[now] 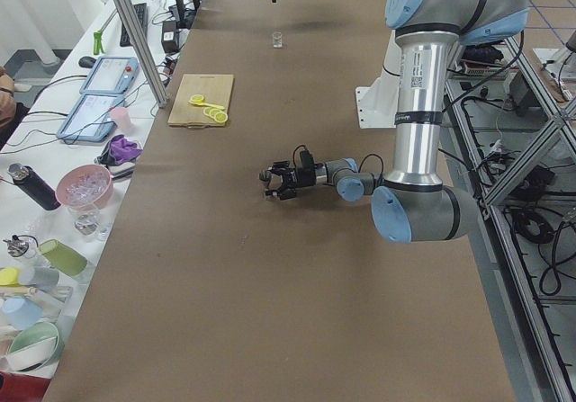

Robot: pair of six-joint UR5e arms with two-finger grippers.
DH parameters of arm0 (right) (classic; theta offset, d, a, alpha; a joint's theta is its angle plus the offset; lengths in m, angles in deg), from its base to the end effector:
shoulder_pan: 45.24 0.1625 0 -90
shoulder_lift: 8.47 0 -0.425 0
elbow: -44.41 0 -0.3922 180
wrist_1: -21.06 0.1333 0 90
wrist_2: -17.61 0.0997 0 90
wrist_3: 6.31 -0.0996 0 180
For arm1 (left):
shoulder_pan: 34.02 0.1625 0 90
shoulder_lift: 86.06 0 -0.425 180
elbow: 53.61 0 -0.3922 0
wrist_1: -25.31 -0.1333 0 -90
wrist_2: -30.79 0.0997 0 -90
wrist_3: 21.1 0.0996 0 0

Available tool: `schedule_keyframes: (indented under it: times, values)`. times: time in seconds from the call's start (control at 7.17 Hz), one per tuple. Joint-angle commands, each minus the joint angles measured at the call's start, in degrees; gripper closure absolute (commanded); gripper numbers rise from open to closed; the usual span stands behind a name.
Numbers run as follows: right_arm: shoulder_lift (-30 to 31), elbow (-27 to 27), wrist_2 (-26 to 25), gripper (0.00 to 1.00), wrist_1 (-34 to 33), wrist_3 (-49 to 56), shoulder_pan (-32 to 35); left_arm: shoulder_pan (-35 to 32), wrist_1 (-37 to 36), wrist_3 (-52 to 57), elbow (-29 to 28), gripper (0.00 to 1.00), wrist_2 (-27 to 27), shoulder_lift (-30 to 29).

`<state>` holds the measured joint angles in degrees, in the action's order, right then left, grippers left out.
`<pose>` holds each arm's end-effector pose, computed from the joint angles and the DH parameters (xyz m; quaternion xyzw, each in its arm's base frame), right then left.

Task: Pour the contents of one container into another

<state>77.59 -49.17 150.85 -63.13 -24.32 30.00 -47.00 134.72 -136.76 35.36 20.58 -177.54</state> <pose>-0.0726 -0.5308 0.5828 0.0003 -0.3815 -0.0166 0.9242 0.4381 -0.3384 0.5670 0.6133 0.2013 -0.3544 0.6766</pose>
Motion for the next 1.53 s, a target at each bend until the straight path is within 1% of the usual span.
schedule_keyframes:
  times: [0.0, 0.28, 0.42, 0.56, 0.7, 0.84, 0.98, 1.25, 1.39]
  values:
    - [0.3, 0.9, -0.3, 0.00, -0.5, 0.0, 0.4, 0.8, -0.1, 0.1, 2.1, 0.01, 0.0, 1.2]
    - [1.8, 0.9, -0.5, 0.00, -0.9, 0.0, 3.1, 2.9, -0.2, 0.3, 3.7, 0.01, 1.5, 1.6]
    - [2.2, 1.0, 0.0, 0.00, -2.3, 0.2, 6.7, 3.6, -0.2, 0.4, 3.9, 0.01, 1.7, 1.7]
    - [2.2, 1.3, 0.3, 0.00, -6.7, 0.3, 9.9, 4.1, -0.2, 0.4, 4.4, 0.01, 2.6, 2.6]
    - [3.0, 0.3, 0.4, 0.00, -9.4, 0.7, 13.1, 5.1, -0.2, 0.3, 4.6, 0.01, 3.8, 3.0]
    - [8.3, -3.7, 0.2, 0.00, -9.4, 0.8, 14.2, 5.4, -0.2, 0.3, 5.2, 0.01, 4.1, 3.6]
    - [12.3, -7.3, 0.2, 0.00, -9.3, 0.8, 14.3, 6.6, -0.3, 0.4, 7.5, 0.01, 4.1, 5.6]
    - [13.6, -7.8, 0.0, 0.00, -9.2, 0.9, 15.3, 8.1, -0.4, 0.7, 11.1, 0.01, 4.2, 8.6]
    - [13.2, -7.8, -0.3, 0.00, -9.0, 1.3, 15.3, 10.1, -0.3, 1.0, 12.6, 0.01, 5.6, 9.2]
